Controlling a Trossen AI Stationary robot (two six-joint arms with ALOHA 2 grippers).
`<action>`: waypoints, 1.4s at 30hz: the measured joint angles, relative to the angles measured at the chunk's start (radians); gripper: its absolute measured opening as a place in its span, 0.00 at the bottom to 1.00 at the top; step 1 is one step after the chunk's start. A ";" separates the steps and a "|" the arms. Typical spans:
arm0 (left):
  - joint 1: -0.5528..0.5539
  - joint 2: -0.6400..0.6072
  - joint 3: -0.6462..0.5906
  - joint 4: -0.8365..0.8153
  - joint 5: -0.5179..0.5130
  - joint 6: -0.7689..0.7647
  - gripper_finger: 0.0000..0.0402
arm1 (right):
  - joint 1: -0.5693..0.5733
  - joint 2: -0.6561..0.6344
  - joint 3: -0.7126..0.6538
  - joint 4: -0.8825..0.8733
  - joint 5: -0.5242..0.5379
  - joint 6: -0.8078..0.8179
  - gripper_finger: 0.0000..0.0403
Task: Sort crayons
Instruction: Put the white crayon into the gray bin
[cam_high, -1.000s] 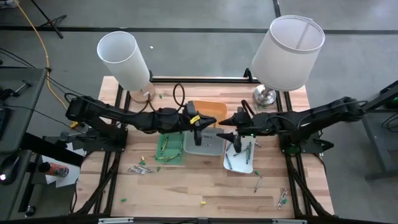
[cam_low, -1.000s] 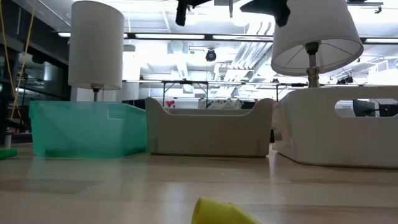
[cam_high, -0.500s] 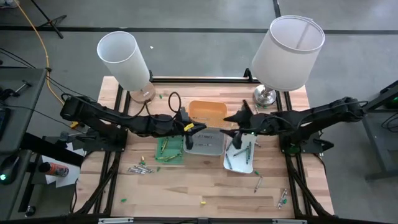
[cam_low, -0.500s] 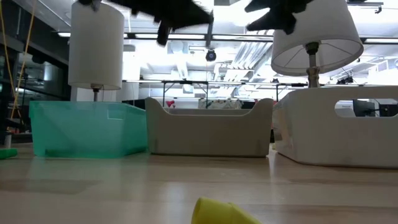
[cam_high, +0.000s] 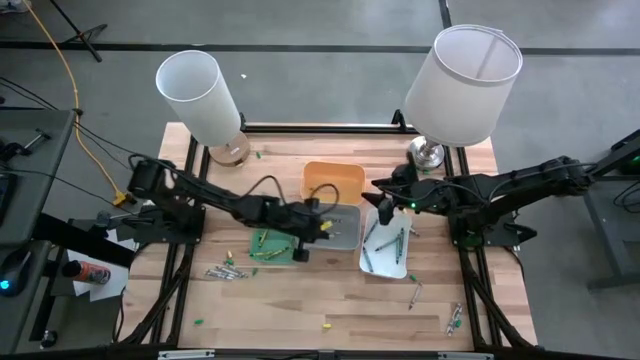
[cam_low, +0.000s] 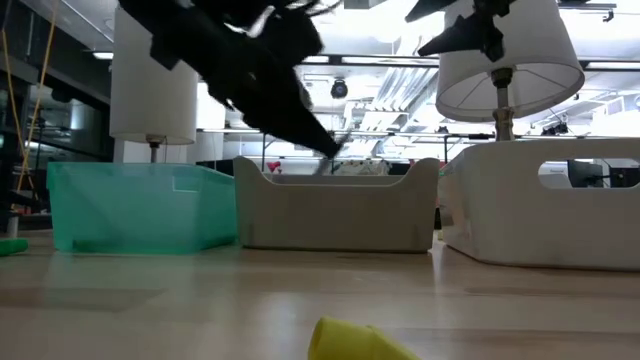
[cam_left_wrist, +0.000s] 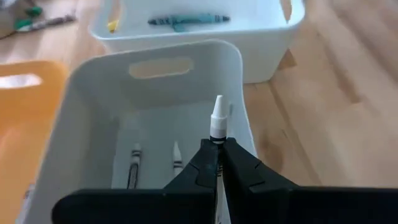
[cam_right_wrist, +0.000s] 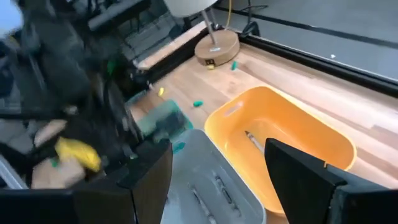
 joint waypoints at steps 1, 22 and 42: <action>-0.002 0.022 0.021 -0.009 -0.002 0.020 0.00 | 0.000 0.000 0.000 0.000 0.010 0.012 0.62; 0.120 -0.018 0.266 -0.518 0.039 -0.037 0.49 | 0.000 0.001 0.005 -0.070 -0.050 0.116 0.62; 0.197 -0.950 -0.314 0.109 -0.159 -0.345 0.52 | -0.460 0.287 0.001 -0.831 -0.129 0.578 0.48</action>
